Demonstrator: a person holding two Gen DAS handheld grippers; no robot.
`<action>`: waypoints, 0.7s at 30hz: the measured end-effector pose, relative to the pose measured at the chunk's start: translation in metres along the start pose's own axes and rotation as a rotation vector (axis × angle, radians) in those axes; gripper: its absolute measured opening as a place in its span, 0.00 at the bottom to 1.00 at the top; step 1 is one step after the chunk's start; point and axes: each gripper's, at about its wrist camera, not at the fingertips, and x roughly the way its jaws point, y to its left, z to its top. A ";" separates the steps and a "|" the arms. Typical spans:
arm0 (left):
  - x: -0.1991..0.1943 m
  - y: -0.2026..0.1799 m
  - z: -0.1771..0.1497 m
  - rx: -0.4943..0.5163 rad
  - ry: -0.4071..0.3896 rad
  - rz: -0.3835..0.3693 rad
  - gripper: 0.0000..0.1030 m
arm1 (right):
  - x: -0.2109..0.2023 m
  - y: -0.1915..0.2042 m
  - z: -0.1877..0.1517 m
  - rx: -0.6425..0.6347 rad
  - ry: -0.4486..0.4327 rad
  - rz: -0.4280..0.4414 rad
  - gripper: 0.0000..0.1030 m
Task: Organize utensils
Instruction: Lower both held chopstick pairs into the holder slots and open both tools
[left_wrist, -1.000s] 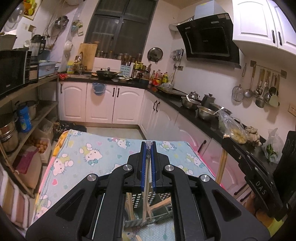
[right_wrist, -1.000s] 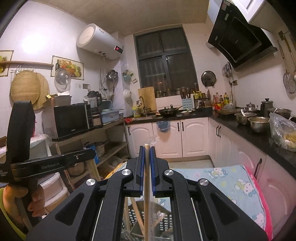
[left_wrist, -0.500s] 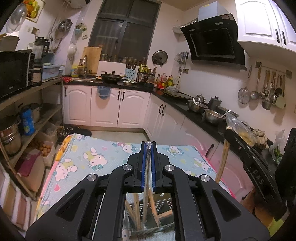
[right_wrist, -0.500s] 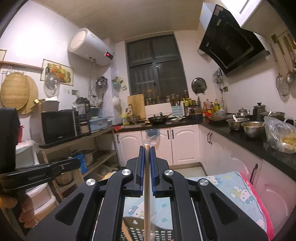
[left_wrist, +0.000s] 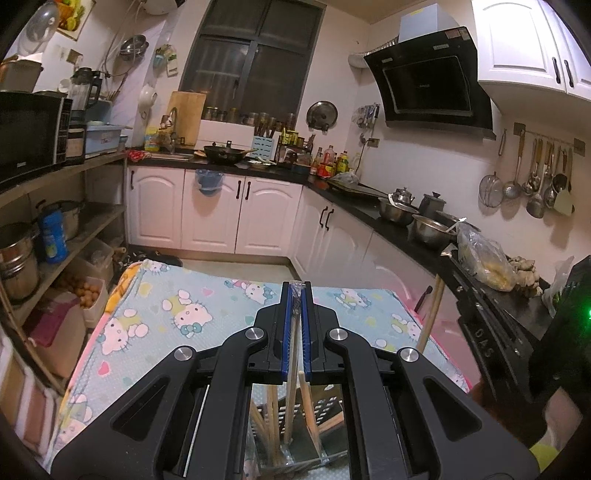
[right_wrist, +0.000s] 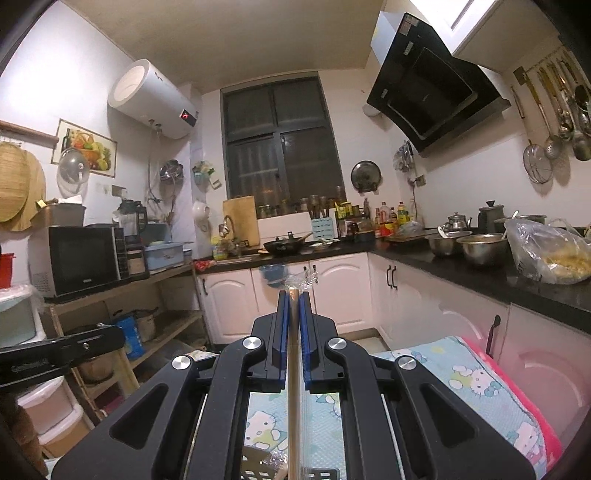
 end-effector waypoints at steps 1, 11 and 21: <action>-0.001 0.000 0.001 0.000 0.002 0.002 0.01 | 0.002 0.000 -0.002 -0.001 0.000 -0.002 0.06; 0.013 0.005 -0.021 -0.004 0.033 -0.004 0.01 | 0.004 0.004 -0.020 -0.020 -0.004 -0.008 0.06; 0.021 0.005 -0.042 0.006 0.071 -0.002 0.01 | -0.001 0.006 -0.045 -0.045 0.030 0.000 0.06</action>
